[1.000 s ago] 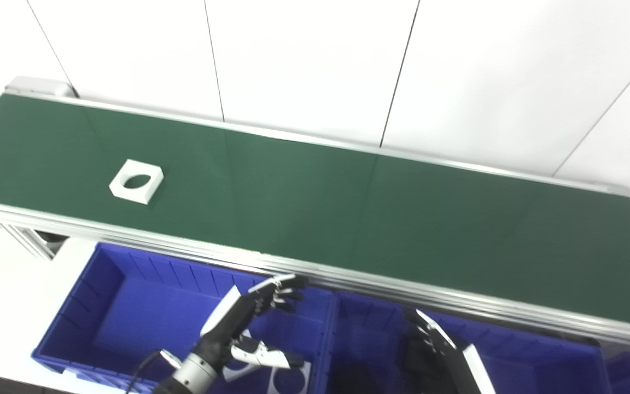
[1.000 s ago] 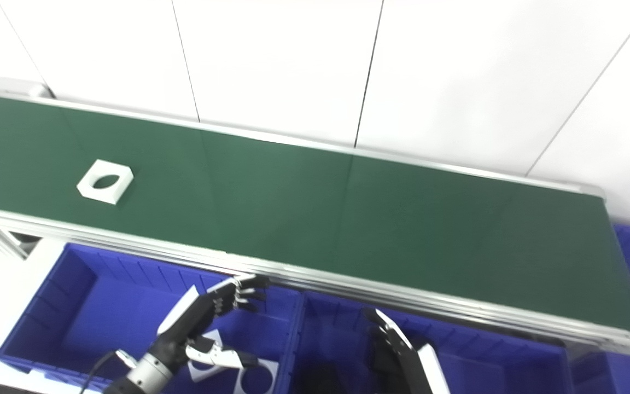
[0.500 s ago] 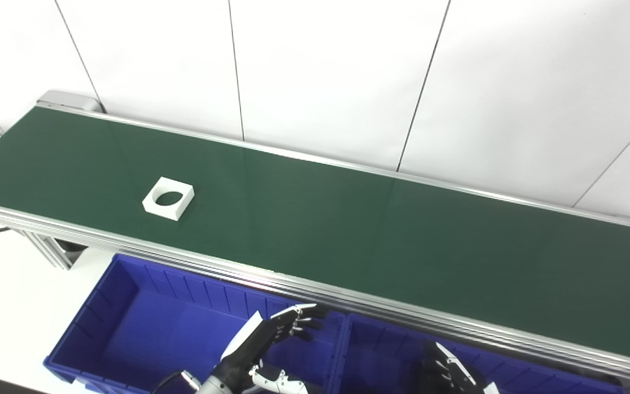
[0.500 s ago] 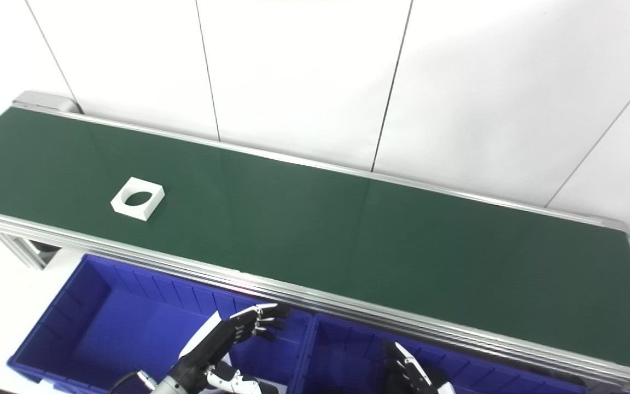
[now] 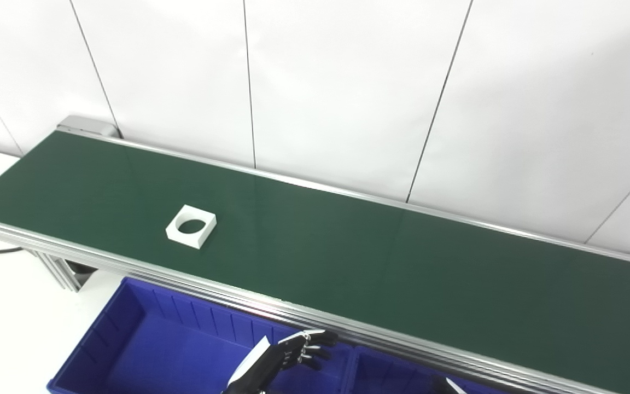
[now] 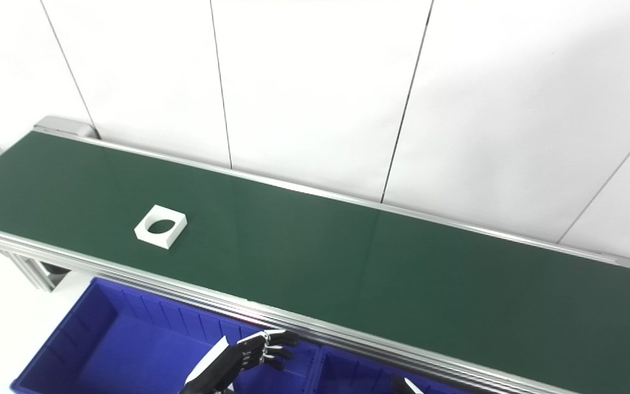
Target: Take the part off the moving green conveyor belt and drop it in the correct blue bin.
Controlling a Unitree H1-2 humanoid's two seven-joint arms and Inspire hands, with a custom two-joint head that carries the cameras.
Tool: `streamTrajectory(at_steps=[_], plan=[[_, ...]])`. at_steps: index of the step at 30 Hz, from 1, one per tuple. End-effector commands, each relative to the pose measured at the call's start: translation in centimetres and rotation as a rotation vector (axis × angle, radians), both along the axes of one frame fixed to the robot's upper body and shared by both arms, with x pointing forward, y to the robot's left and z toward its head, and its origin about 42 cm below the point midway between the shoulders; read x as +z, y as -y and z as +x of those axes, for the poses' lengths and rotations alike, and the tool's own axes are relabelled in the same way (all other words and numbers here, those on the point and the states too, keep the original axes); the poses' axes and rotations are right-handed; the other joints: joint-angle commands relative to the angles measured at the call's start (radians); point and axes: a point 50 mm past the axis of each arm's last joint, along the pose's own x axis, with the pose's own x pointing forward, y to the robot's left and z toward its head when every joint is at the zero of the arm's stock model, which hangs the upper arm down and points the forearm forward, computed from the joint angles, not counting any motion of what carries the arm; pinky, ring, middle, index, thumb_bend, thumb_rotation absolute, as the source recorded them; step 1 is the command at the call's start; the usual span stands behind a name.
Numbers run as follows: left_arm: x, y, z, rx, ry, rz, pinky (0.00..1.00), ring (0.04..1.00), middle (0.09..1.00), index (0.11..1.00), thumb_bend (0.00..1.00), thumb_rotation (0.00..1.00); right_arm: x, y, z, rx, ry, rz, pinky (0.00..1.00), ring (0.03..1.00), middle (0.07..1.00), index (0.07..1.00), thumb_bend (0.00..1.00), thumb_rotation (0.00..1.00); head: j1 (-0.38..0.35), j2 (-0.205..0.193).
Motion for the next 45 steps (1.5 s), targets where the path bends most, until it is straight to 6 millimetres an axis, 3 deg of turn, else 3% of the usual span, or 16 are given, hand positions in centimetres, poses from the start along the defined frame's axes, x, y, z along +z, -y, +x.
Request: streamTrajectory(at_steps=[1, 6, 18, 27, 35, 40, 45], plan=[[1.4, -0.2, 0.9, -0.011, 0.082, -0.030, 0.68, 0.751, 0.806, 0.803, 0.97, 0.22, 1.0, -0.4, 0.5, 0.017, 0.091, 0.045, 0.73, 0.807, 0.854, 0.879, 0.88, 0.11, -0.003, 0.001], [2.8, -0.6, 1.3, -0.014, 0.120, -0.076, 0.70, 0.758, 0.805, 0.795, 0.98, 0.23, 1.0, -0.7, 0.6, 0.021, 0.124, 0.047, 0.72, 0.792, 0.837, 0.871, 0.88, 0.12, -0.007, 0.000], [8.6, -2.6, 3.3, 0.000, 0.338, -0.090, 0.68, 0.762, 0.807, 0.811, 1.00, 0.26, 0.9, -1.0, 0.8, 0.021, 0.146, 0.057, 0.71, 0.788, 0.836, 0.871, 0.89, 0.15, -0.002, -0.003], [12.3, -4.7, 6.9, -0.034, 0.466, 0.026, 0.67, 0.776, 0.841, 0.839, 0.98, 0.27, 0.7, -0.9, 1.0, 0.021, 0.157, 0.065, 0.72, 0.793, 0.836, 0.883, 0.88, 0.17, 0.000, -0.005], [15.3, -6.8, 10.1, -0.075, 0.484, 0.135, 0.74, 0.826, 0.871, 0.860, 0.97, 0.29, 0.6, -1.0, 1.2, 0.019, 0.156, 0.071, 0.73, 0.786, 0.831, 0.896, 0.88, 0.16, -0.001, -0.006], [16.5, -8.9, 13.5, -0.055, 0.500, 0.256, 0.76, 0.841, 0.878, 0.868, 0.95, 0.34, 0.6, -1.1, 1.2, 0.025, 0.156, 0.075, 0.73, 0.788, 0.831, 0.895, 0.88, 0.15, -0.001, -0.005], [17.9, -9.9, 16.1, -0.051, 0.509, 0.372, 0.79, 0.852, 0.891, 0.869, 0.92, 0.28, 0.5, -1.2, 1.2, 0.037, 0.157, 0.079, 0.71, 0.780, 0.828, 0.890, 0.88, 0.15, 0.002, -0.006]])
